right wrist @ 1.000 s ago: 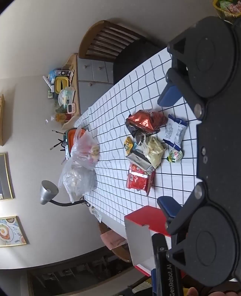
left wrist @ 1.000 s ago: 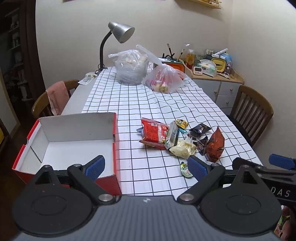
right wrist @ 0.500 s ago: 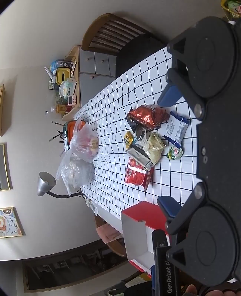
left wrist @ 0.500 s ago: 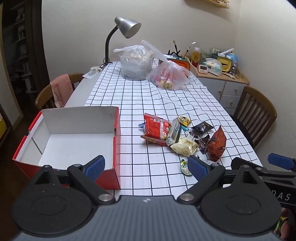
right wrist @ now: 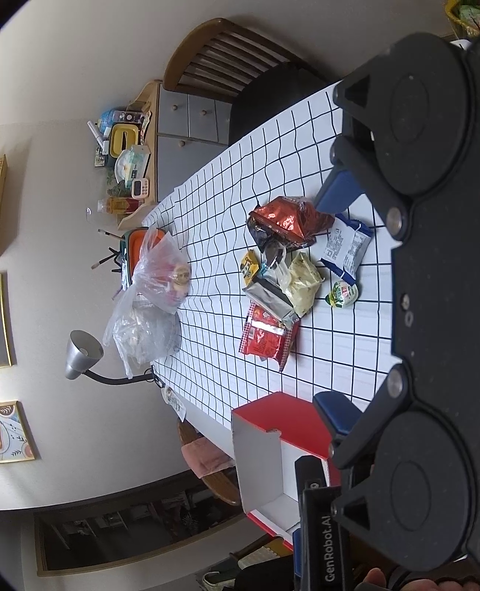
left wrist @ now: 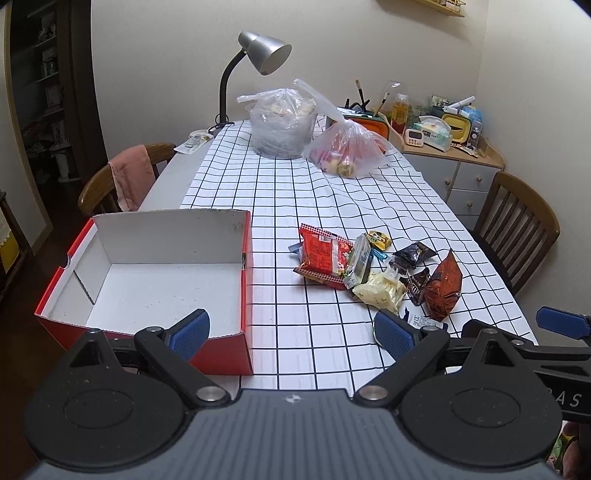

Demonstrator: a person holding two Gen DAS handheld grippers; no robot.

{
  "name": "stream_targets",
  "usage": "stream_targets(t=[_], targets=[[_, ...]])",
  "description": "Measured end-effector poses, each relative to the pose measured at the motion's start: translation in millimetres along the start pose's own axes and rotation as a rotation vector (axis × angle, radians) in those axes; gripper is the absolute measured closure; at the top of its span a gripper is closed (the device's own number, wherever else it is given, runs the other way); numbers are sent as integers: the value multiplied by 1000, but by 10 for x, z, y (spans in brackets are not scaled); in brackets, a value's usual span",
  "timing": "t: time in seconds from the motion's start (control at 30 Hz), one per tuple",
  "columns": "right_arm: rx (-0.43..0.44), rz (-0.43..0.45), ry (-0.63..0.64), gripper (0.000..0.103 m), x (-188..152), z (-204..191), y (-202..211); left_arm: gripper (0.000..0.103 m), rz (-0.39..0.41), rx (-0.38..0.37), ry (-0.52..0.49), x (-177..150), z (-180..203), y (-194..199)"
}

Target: Organize snacks

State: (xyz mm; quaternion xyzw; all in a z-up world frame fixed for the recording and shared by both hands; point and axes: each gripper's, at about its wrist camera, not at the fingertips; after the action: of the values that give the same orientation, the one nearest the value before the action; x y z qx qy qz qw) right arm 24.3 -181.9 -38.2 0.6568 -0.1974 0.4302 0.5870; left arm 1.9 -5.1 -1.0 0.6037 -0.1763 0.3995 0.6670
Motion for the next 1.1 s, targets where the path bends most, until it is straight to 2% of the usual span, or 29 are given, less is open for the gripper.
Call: stream_targets(t=[1.1], targets=[[-27,9,-25,0,-12,-99,52,6,2,-23,-24,31,-89,33]])
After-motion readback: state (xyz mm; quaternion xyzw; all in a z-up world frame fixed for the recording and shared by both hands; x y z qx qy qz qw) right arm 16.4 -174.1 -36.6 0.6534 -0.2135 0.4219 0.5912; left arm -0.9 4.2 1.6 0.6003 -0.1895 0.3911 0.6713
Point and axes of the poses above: each gripper's, at about its wrist camera, not at the fingertips, and y roughly against the way its jaws point, z to its right, x to its top, and after that the axes turned 13 degrees about y, right-handed
